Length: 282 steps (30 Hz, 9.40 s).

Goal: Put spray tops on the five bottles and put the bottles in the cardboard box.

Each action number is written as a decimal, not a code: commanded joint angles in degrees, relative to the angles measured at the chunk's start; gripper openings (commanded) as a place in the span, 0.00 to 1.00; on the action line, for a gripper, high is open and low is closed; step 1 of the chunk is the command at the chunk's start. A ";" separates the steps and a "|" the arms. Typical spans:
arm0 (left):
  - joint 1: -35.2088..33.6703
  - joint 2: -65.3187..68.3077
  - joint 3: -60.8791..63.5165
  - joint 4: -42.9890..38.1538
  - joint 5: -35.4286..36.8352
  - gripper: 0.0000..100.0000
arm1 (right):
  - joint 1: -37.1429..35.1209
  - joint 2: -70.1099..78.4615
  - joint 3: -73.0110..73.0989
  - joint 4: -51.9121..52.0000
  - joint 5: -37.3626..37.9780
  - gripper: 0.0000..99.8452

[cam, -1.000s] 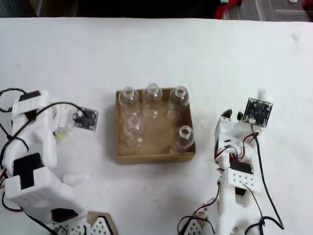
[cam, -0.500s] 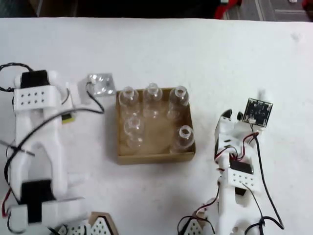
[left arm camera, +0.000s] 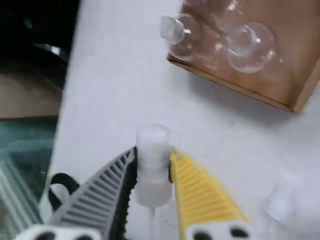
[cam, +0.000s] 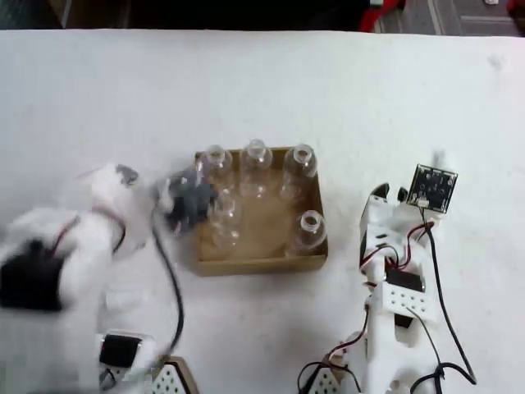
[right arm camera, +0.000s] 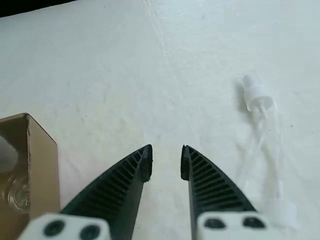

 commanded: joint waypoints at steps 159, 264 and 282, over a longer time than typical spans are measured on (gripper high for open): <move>4.44 -19.03 32.35 -48.53 64.35 0.21 | -2.77 0.48 -1.41 -2.95 6.68 0.08; -27.21 12.88 46.07 -24.97 -47.30 0.22 | -3.65 0.48 -0.88 -3.03 6.77 0.08; -21.49 12.79 50.29 -25.85 -45.01 0.22 | -3.91 0.48 -0.88 -3.03 6.86 0.08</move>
